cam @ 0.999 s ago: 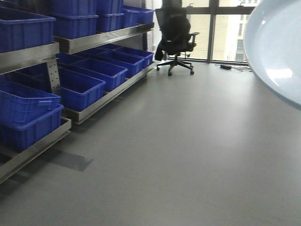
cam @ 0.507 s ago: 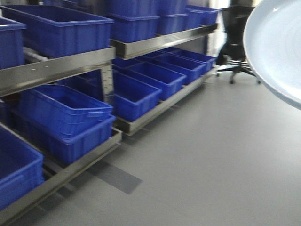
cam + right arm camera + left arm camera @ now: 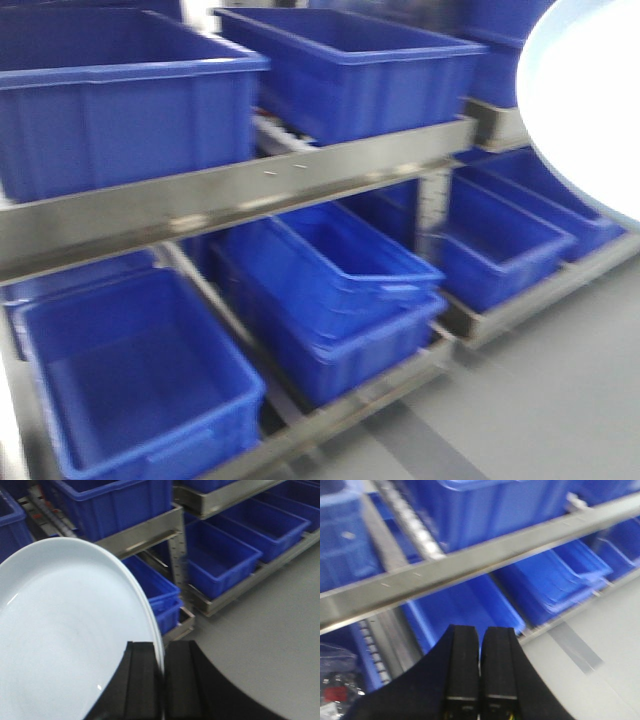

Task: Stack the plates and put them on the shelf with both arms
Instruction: 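Drive the base to the shelf of blue bins, then lower the plate stack into the blue bin with the right gripper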

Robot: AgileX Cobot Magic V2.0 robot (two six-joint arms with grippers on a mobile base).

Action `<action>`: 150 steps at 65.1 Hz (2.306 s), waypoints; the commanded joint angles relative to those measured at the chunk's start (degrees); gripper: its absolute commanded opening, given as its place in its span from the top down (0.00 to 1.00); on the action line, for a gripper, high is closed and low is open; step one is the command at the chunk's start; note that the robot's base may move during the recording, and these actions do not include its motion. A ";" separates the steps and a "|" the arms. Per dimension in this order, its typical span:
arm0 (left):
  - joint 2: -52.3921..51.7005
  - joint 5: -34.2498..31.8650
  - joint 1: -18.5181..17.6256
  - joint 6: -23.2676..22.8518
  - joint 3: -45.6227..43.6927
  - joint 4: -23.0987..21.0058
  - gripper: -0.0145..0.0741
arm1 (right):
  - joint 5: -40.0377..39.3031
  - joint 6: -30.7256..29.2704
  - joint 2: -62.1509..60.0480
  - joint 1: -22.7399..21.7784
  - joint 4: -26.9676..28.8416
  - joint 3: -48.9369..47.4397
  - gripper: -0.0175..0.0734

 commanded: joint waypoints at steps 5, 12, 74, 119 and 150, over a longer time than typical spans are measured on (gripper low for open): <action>0.10 -4.56 -0.41 -0.39 -1.68 0.04 0.74 | -6.20 -0.12 0.11 -0.23 -0.25 -1.75 0.75; 0.10 -4.56 -0.41 -0.39 -1.68 0.04 0.74 | -6.20 -0.12 0.11 -0.23 -0.25 -1.75 0.75; 0.10 -4.56 -0.41 -0.39 -1.68 0.04 0.74 | -6.20 -0.12 0.39 -0.23 -0.25 -1.75 0.75; 0.10 -4.56 -0.41 -0.39 -1.68 0.04 0.74 | -6.20 -0.12 0.39 -0.23 -0.25 -1.75 0.75; 0.10 -4.56 -0.41 -0.39 -1.68 0.04 0.74 | -6.20 -0.12 0.39 -0.23 -0.25 -1.75 0.75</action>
